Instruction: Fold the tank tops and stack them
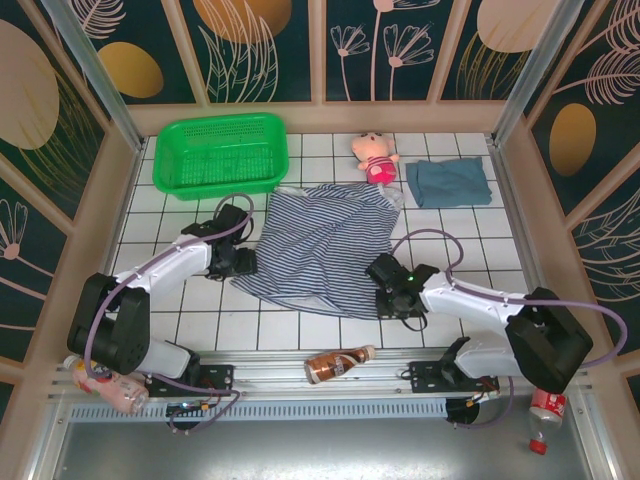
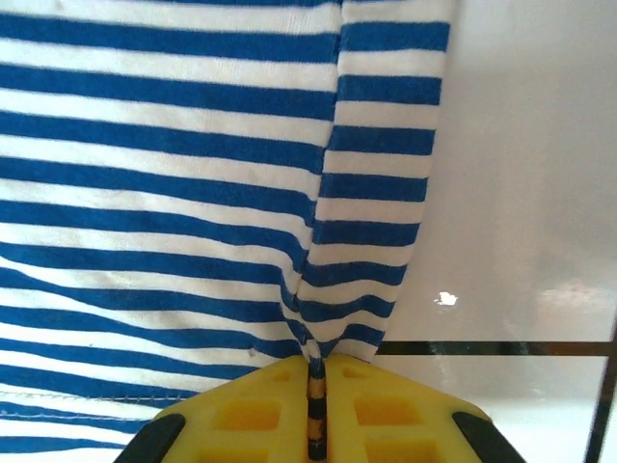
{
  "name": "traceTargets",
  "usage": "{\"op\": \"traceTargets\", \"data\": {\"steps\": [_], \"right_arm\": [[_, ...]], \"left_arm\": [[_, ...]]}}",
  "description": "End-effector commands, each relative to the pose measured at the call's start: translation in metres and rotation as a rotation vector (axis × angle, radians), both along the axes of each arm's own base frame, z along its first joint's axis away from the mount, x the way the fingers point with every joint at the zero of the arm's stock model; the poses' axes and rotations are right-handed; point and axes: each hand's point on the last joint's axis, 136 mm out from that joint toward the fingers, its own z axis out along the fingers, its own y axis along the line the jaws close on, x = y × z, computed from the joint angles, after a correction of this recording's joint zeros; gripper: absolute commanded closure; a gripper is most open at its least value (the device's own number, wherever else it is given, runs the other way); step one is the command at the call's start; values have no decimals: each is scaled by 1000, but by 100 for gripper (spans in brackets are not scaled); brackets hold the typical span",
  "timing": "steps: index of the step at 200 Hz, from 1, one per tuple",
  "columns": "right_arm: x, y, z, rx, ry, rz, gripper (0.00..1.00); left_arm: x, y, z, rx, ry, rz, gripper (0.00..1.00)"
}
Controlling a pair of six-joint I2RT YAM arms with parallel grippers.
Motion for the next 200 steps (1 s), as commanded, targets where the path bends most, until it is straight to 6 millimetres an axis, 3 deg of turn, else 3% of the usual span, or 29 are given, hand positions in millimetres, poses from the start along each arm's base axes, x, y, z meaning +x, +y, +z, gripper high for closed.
{"op": "traceTargets", "data": {"steps": [1, 64, 130, 177, 200], "right_arm": [[14, -9, 23, -1, -95, -58, 89], [20, -30, 35, 65, -109, -171, 90], [28, -35, 42, 153, -136, -253, 92], [30, -37, 40, 169, -133, -265, 93], [31, -36, 40, 172, -132, -262, 94]], "left_arm": [[-7, 11, -1, 19, 4, 17, 37], [-25, -5, -24, -112, 66, 54, 48], [-38, -36, -35, -315, 111, 65, 60], [-54, -42, -38, -332, 142, 63, 60], [-60, -43, -47, -335, 161, 66, 68]]}}
